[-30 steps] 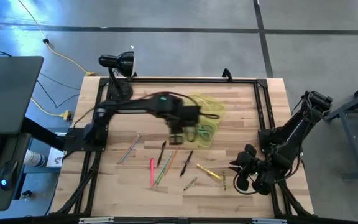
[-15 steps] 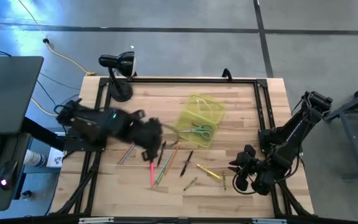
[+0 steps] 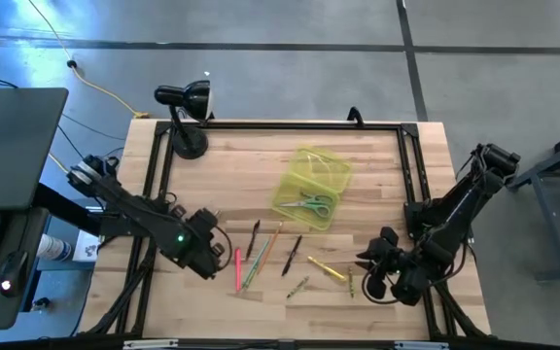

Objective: Pick & place school supplies into a supply box
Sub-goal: Put the top blue pencil into the yellow supply box

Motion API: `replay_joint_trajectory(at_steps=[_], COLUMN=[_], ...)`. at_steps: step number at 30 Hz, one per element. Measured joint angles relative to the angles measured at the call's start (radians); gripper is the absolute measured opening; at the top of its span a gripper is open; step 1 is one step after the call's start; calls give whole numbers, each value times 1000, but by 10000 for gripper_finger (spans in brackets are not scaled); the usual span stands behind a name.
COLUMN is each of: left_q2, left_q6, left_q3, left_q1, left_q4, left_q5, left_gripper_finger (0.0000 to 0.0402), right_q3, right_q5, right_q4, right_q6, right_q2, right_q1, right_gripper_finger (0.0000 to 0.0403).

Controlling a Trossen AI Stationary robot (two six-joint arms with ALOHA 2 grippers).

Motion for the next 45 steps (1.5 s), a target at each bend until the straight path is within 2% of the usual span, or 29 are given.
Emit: replay_joint_trajectory(at_steps=[5, 7, 10, 12, 15, 18, 20, 22, 25, 28, 34, 45], left_q2=[-22, -69, -175, -263, -381, -468, -500, -507, -488, -454, -413, -308], left_q6=[50, 65, 78, 71, 39, 26, 13, -11, -25, -34, -107, -248], left_q3=[-28, -22, 12, 20, -26, -152, -273, -403, -574, -682, -746, -766], left_q1=[-7, -5, -10, -28, -95, -176, -210, -224, -221, -221, -220, -220], left_q4=[-24, -82, -133, -157, -135, -42, 75, 247, 529, 713, 733, 742], left_q5=[-4, 14, -24, -81, -234, -369, -421, -434, -386, -390, -404, -389], left_gripper_finger=[111, 111, 111, 111, 111, 111, 111, 111, 111, 111, 110, 110], right_q3=[0, 0, 0, 0, 0, 0, 0, 0, 0, 0, 0, 0], right_q5=[1, 0, 1, -1, -2, -1, -1, -1, -1, -1, -1, -1], right_q4=[0, 0, 0, 0, 0, 1, 1, 1, 1, 1, 2, 5], right_q6=[0, 0, 0, 0, -3, -33, -43, -44, -45, -45, -64, -71], right_q2=[3, 3, 3, 3, 3, 3, 3, 3, 3, 3, 3, 3], right_q1=[-15, -23, -34, -41, -52, -56, -59, -60, -60, -60, -60, -60], right_gripper_finger=[74, 74, 74, 74, 74, 73, 73, 73, 73, 73, 73, 73])
